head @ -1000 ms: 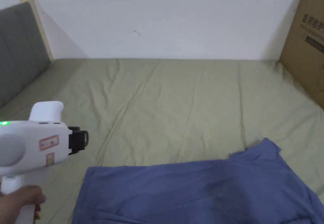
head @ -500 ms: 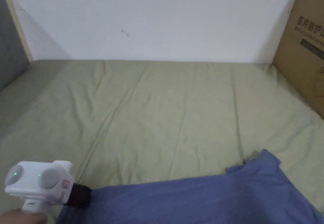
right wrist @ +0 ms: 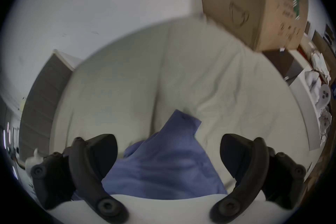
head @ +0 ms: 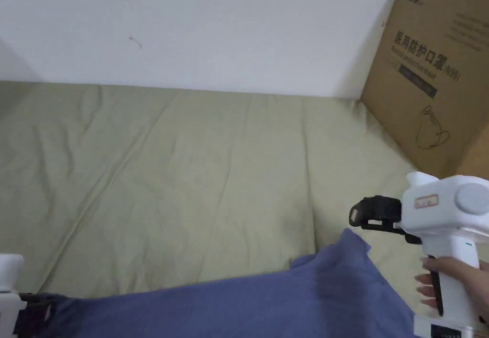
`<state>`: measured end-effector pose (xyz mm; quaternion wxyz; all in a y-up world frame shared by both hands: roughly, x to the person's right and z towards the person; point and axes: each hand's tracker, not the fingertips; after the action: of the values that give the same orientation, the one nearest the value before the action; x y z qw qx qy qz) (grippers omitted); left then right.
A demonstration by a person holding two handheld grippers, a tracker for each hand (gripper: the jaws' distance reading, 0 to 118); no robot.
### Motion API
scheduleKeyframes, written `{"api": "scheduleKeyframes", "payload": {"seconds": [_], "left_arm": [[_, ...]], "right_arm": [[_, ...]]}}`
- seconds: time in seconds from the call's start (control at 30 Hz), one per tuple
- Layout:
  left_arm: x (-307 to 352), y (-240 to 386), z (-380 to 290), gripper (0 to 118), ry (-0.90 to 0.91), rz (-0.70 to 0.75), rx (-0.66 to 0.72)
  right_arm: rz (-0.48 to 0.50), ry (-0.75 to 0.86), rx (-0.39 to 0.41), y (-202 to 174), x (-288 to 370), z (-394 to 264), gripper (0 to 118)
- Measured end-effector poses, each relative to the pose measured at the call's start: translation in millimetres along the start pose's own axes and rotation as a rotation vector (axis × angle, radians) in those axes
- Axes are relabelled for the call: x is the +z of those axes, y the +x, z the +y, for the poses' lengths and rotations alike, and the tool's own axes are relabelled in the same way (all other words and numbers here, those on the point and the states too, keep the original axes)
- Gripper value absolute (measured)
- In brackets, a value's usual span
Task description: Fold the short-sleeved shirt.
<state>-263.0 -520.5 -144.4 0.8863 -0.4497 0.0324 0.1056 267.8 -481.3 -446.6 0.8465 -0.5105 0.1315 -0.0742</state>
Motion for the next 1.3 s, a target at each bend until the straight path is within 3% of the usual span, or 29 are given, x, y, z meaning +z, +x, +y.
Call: {"api": "scheduleKeyframes", "payload": {"seconds": [0.1, 0.23, 0.3, 0.37, 0.4, 0.47, 0.5, 0.53, 0.7, 0.8, 1.13, 1.3], "left_arm": [[8, 1, 2, 3, -0.007, 0.006, -0.015], [7, -4, 0, 3, -0.022, 0.017, -0.012], [2, -10, -1, 3, -0.038, 0.016, 0.013], [-3, -15, -3, 3, -0.043, 0.010, 0.032], [-5, -16, -4, 3, -0.049, 0.010, 0.040], [-11, -21, -5, 3, -0.063, 0.022, 0.061], [-12, -22, -5, 3, -0.063, 0.040, 0.079], [-12, -25, -6, 3, -0.060, 0.036, 0.099], [-10, -40, 2, 3, -0.026, 0.033, 0.183], [-13, -48, 15, 3, 0.011, 0.010, 0.219], [-15, -39, 65, 3, 0.105, -0.006, 0.190], [5, -31, 63, 3, 0.140, -0.028, 0.121]], "right_arm": [[-0.097, -0.126, -0.049, 7, -56, 19, 114], [-0.229, -0.340, -0.035, 20, -112, 8, 113], [-0.157, -0.339, -0.069, 25, -111, -8, 111], [-0.155, -0.234, 0.001, 19, -92, -14, 102], [-0.142, -0.236, 0.015, 18, -88, -16, 91], [-0.120, -0.238, 0.077, 11, -75, -19, 52], [-0.096, -0.236, 0.071, 10, -71, -20, 27], [-0.078, -0.230, 0.054, 10, -66, -21, 12], [-0.086, -0.067, 0.072, -2, -34, -16, 12], [-0.078, 0.017, 0.032, -6, -18, -5, 10], [-0.067, 0.163, -0.085, -6, 15, 16, 10], [-0.027, 0.223, -0.124, 10, 49, -11, 10]]}}
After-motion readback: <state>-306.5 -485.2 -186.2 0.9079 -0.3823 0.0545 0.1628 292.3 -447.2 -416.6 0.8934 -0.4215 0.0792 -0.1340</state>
